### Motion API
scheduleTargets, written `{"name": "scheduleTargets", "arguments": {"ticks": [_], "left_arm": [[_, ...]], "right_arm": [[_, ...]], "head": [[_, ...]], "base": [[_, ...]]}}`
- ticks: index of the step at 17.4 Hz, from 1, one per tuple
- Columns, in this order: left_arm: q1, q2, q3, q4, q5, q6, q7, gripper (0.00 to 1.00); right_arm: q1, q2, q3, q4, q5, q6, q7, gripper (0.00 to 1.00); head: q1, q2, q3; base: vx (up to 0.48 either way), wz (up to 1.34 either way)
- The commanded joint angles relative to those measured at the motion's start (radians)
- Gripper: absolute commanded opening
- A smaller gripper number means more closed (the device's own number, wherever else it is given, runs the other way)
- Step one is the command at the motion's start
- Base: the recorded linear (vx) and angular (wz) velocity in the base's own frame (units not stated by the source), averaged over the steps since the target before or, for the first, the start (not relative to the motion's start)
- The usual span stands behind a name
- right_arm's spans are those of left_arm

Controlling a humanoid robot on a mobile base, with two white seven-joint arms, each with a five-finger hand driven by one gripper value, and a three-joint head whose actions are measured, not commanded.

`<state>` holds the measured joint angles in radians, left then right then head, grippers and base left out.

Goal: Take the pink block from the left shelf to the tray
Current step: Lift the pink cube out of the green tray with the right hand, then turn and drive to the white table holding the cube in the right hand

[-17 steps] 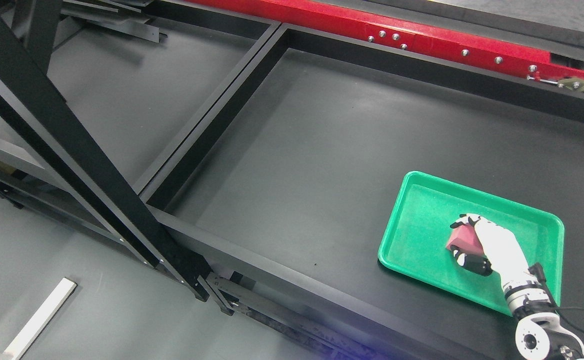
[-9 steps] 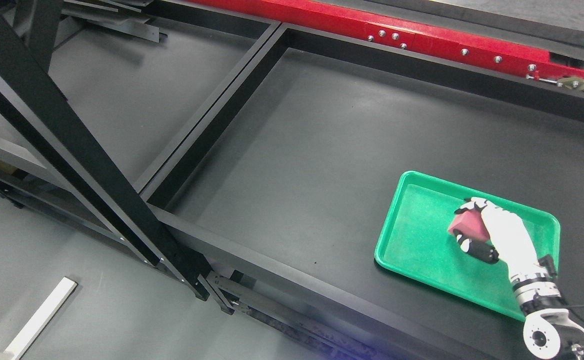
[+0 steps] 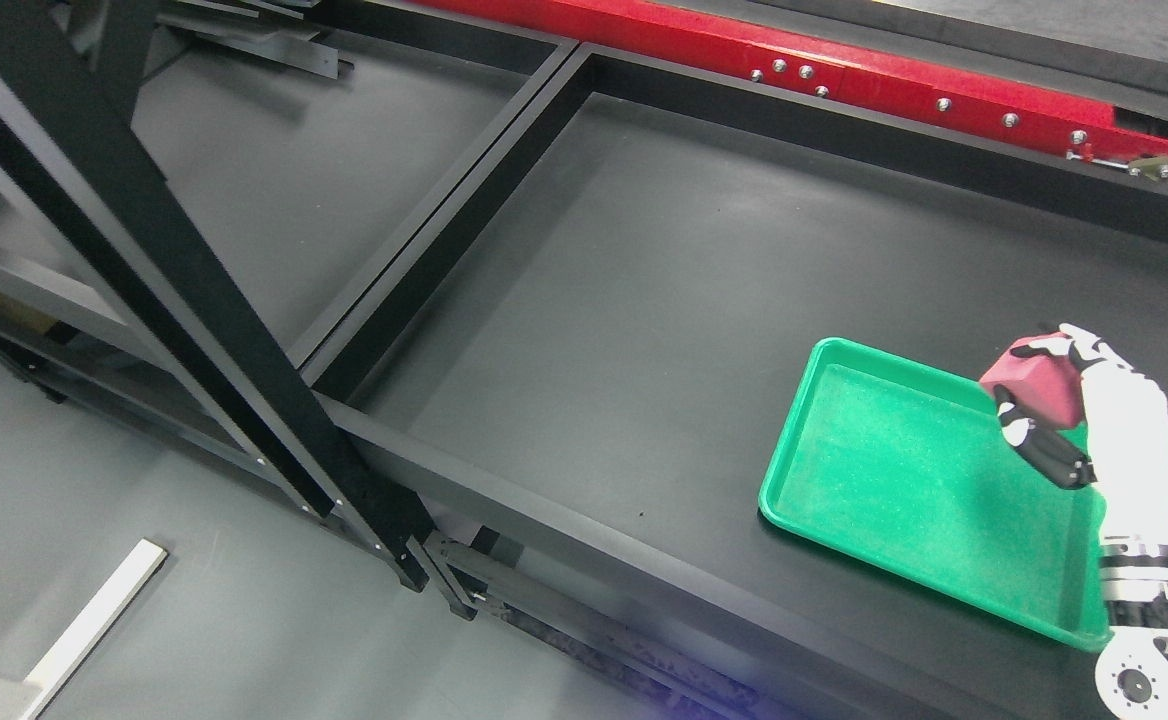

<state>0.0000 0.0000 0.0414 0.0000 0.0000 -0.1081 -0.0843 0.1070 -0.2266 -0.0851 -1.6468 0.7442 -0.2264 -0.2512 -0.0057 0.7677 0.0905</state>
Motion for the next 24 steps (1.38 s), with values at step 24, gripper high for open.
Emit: {"name": "scheduleTargets", "arguments": {"ticks": [24], "left_arm": [[-0.023, 0.017, 0.000, -0.017, -0.002, -0.001, 0.000, 1.00]], "right_arm": [[0.063, 0.026, -0.088, -0.076, -0.045, -0.024, -0.051, 0.02]], "head": [[0.0000, 0.000, 0.000]], "base": [[-0.139, 0.65]]}}
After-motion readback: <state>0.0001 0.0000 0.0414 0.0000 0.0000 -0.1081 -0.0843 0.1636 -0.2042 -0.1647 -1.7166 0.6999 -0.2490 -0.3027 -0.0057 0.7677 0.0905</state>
